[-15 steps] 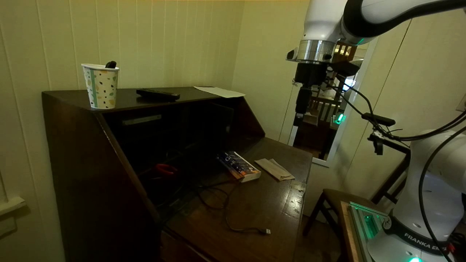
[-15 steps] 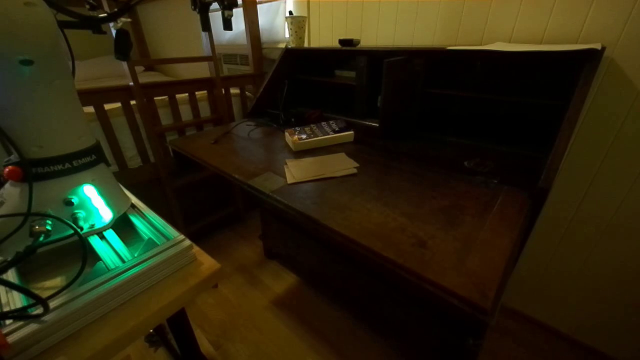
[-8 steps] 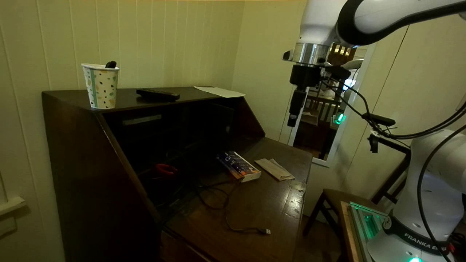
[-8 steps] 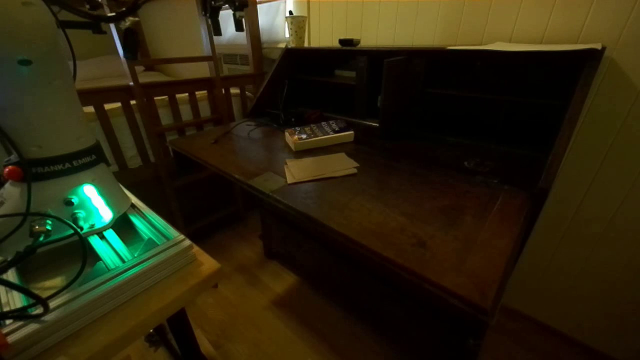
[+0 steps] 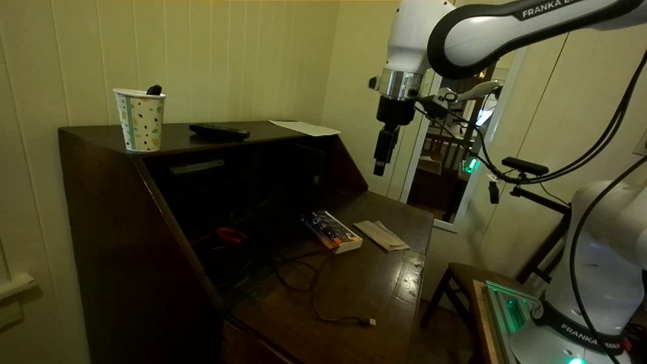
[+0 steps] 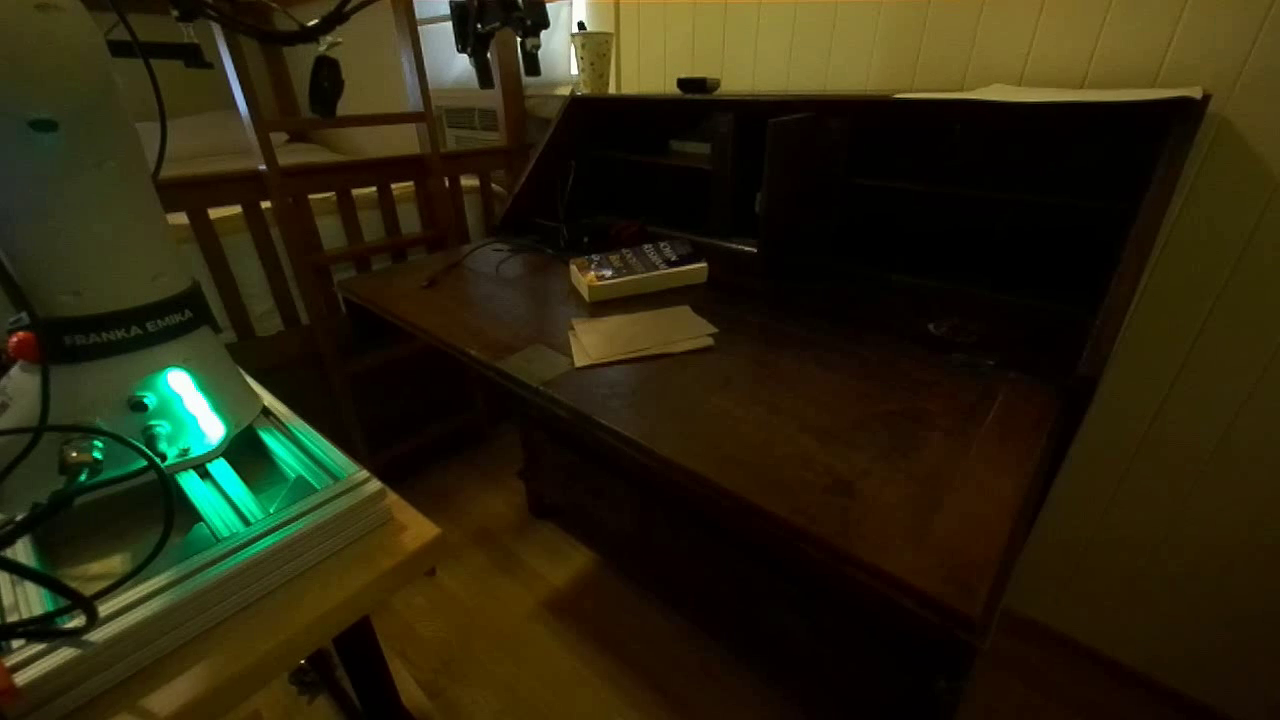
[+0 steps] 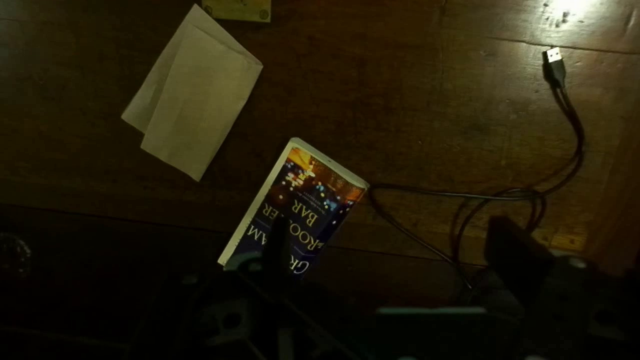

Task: Put the remote control on the middle shelf of the cabinet.

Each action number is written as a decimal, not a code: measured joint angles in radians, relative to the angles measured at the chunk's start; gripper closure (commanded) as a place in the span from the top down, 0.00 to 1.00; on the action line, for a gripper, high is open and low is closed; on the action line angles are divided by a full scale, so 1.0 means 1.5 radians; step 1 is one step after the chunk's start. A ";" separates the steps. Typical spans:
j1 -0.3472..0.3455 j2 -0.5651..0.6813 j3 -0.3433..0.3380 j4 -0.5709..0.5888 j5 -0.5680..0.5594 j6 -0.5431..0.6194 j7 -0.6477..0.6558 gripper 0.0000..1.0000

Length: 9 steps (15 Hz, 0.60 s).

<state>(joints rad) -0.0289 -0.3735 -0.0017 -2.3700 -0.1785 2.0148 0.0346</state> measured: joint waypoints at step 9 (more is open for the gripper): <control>0.000 -0.001 0.000 -0.001 0.000 0.000 0.000 1.00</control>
<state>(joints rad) -0.0287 -0.3756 -0.0010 -2.3719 -0.1786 2.0151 0.0350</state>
